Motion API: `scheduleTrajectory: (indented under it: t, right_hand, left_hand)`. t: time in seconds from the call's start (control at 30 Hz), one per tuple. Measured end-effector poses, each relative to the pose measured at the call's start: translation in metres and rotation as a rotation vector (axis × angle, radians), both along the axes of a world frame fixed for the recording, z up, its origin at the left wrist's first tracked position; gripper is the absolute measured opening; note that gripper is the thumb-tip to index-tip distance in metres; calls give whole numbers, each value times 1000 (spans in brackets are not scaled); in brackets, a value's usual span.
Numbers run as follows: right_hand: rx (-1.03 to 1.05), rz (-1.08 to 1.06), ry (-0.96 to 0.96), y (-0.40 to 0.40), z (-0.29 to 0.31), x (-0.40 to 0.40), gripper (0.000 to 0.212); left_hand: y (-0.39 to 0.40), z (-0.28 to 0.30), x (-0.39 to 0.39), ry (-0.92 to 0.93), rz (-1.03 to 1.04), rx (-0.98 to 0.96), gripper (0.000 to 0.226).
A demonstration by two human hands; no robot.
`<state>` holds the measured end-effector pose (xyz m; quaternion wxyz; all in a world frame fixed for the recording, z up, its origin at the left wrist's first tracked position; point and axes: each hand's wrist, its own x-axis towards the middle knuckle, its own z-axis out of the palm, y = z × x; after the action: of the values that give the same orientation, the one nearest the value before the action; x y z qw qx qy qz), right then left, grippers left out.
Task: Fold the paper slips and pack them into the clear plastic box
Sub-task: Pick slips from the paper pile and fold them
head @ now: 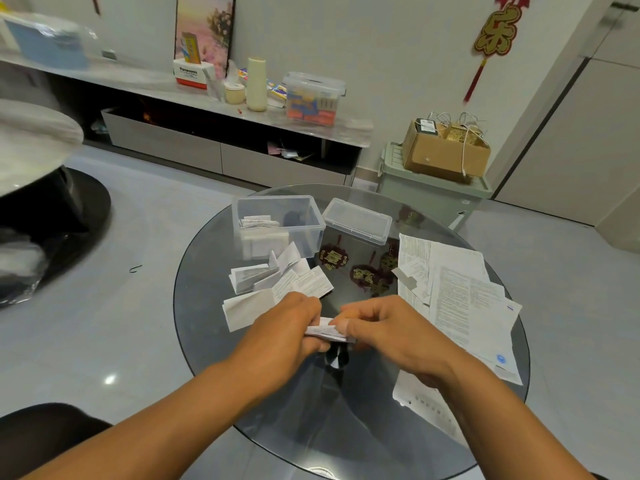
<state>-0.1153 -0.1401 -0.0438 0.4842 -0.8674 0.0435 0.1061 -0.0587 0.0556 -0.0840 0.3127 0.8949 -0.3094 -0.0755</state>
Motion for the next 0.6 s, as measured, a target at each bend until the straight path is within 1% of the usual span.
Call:
scheduleTrajectory:
  t: [0.07,0.2,0.3,0.37,0.4,0.43,0.47,0.5,0.53,0.57,0.6]
  right_hand:
    - [42,-59,-35,2,-1,-1,15]
    - [33,10,-120,14,-5,-9,18]
    - [-13,-30,-208,13,-10,-16,19]
    - [17,-61,-225,11,-11,-20,19]
    - [23,-50,-192,10,-10,-20,26]
    - [-23,-19,-165,10,-10,-20,35]
    - [-122,26,-167,10,-11,-19,38]
    - [-233,63,-191,11,-13,-17,32]
    - [-302,71,-217,11,-15,-15,21]
    - [-323,46,-218,12,-16,-14,12]
    - [-304,15,-196,12,-16,-12,7]
  left_hand:
    - [-2,0,-1,19,-4,-11,32]
    - [-3,0,-3,70,-14,-64,29]
    - [1,-2,0,93,10,-84,30]
    - [3,-3,0,79,12,-66,29]
    - [3,-3,0,74,11,-61,28]
    - [3,-4,0,76,9,-61,27]
    - [2,-3,1,85,3,-65,27]
    - [2,-3,2,96,-11,-64,28]
    - [3,-3,4,108,-34,-55,28]
    - [3,-2,6,119,-57,-40,28]
    - [3,-1,6,120,-75,-24,27]
